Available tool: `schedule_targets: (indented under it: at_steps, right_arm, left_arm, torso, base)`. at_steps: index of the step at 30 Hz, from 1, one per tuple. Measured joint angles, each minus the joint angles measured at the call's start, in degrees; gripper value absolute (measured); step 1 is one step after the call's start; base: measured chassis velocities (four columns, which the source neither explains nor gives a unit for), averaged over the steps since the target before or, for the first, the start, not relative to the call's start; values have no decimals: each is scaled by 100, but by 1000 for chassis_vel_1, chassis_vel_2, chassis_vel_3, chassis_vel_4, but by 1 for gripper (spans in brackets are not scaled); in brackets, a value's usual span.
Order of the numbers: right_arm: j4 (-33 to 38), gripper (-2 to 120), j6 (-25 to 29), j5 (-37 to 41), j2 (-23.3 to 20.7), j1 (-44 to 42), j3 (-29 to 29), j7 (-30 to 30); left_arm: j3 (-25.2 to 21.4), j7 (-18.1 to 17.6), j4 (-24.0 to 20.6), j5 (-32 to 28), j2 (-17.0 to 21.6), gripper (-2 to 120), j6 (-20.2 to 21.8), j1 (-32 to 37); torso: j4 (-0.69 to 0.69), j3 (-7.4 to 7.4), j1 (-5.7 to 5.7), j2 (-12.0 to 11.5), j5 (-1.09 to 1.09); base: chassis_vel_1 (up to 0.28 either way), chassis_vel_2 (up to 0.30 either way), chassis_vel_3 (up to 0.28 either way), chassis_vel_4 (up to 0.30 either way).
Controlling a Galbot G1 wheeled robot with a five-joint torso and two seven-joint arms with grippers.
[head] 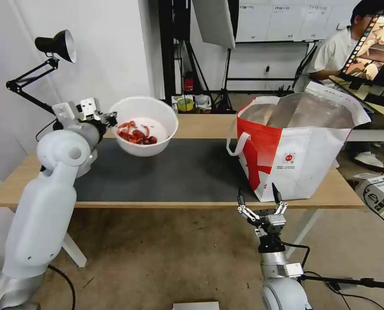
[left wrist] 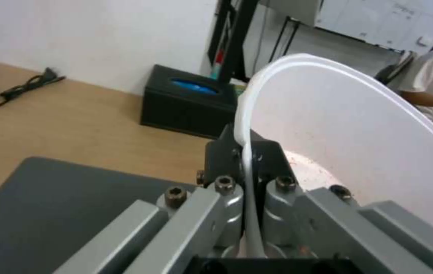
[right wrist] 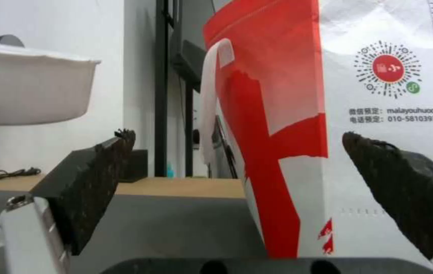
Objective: Pick up the trash from the table and place it into the takeout bag.
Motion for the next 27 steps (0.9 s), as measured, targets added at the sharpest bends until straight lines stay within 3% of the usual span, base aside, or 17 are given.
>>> schedule_targets:
  at_steps: [12,27]
  right_arm:
    - [25,100,0,-20,43,-37,48,-1]
    - [146,100,0,-20,62,-155,285,1]
  left_arm:
    - [507,-186,248,-157,-258,0,0,-748]
    - [1168,-256,943,-149,-973,0,0,-1757]
  torso:
    - [0,0,0,0,0]
    - [1,0,0,0,0]
  base:
    - [0,0,0,0]
    - [0,0,0,0]
